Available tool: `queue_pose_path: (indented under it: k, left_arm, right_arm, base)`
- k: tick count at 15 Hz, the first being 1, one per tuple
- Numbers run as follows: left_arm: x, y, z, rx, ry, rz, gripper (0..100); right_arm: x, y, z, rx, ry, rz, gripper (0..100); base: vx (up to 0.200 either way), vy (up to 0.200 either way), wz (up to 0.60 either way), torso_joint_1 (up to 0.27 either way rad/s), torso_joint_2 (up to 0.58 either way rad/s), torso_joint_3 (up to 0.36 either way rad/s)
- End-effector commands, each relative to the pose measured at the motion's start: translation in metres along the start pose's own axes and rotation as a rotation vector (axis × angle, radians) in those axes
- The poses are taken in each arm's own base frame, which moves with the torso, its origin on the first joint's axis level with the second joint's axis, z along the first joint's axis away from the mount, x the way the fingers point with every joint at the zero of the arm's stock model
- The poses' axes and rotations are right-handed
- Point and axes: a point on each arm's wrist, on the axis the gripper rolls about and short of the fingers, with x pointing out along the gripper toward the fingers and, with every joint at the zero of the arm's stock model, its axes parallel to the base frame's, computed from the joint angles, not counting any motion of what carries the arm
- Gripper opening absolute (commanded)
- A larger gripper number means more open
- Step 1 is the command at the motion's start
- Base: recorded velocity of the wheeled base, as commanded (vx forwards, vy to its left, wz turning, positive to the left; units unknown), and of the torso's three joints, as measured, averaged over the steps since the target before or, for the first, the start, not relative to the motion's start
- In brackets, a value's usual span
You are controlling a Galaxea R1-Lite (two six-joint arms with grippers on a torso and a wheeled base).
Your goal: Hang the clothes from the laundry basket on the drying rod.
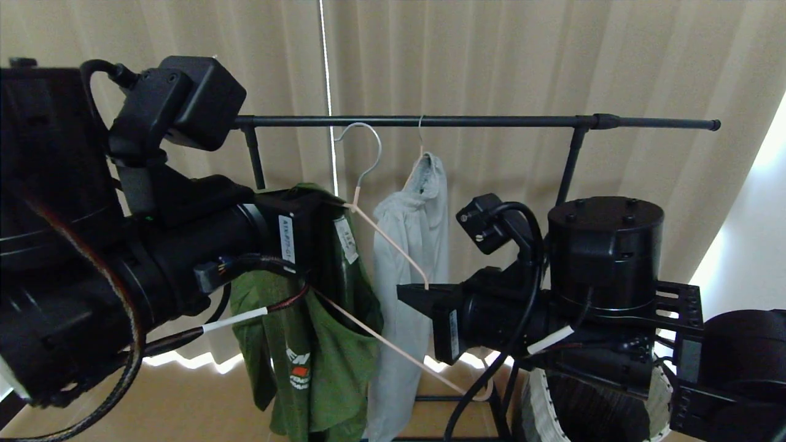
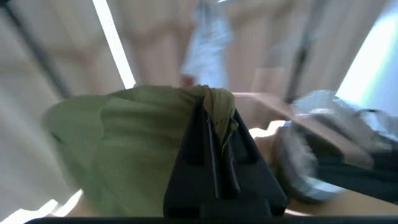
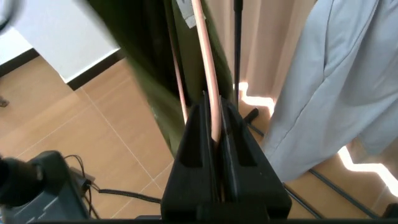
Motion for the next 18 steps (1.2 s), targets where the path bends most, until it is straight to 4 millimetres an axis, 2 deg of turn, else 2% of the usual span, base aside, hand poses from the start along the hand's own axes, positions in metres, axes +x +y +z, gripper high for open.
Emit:
queue_pose_path:
  k: [1,6,9,10,14,15,18]
  left_arm:
    - [-0.009,0.002,-0.003,-0.001,-0.007,-0.038,0]
    - [-0.015,0.004,-0.007,0.003,0.000,-0.058,0]
    - [-0.015,0.005,-0.018,0.017,0.033,-0.054,0]
    - [-0.015,0.005,-0.020,0.022,0.034,-0.054,100]
    - [-0.019,0.006,-0.019,0.025,0.021,-0.059,100]
    - [-0.025,0.009,-0.021,0.053,0.015,-0.054,100]
    - [-0.032,0.027,-0.019,0.126,-0.036,0.012,100]
  right_arm:
    - [0.009,-0.001,-0.003,0.000,0.015,-0.005,0]
    - [0.005,-0.001,0.008,0.000,-0.033,-0.034,0]
    - [-0.015,-0.001,0.025,0.000,-0.099,-0.032,0]
    - [-0.020,-0.001,0.028,-0.001,-0.109,-0.033,0]
    - [-0.041,-0.009,0.039,0.002,-0.146,-0.065,0]
    - [-0.060,-0.015,0.045,-0.021,-0.132,-0.099,0]
    - [-0.094,-0.020,0.048,-0.089,-0.088,-0.143,0]
  base:
    - [0.000,0.000,0.00,0.000,0.00,0.000]
    - [0.000,0.000,0.00,0.000,0.00,0.000]
    - [0.000,0.000,0.00,0.000,0.00,0.000]
    - [0.000,0.000,0.00,0.000,0.00,0.000]
    - [0.000,0.000,0.00,0.000,0.00,0.000]
    - [0.000,0.000,0.00,0.000,0.00,0.000]
    - [0.000,0.000,0.00,0.000,0.00,0.000]
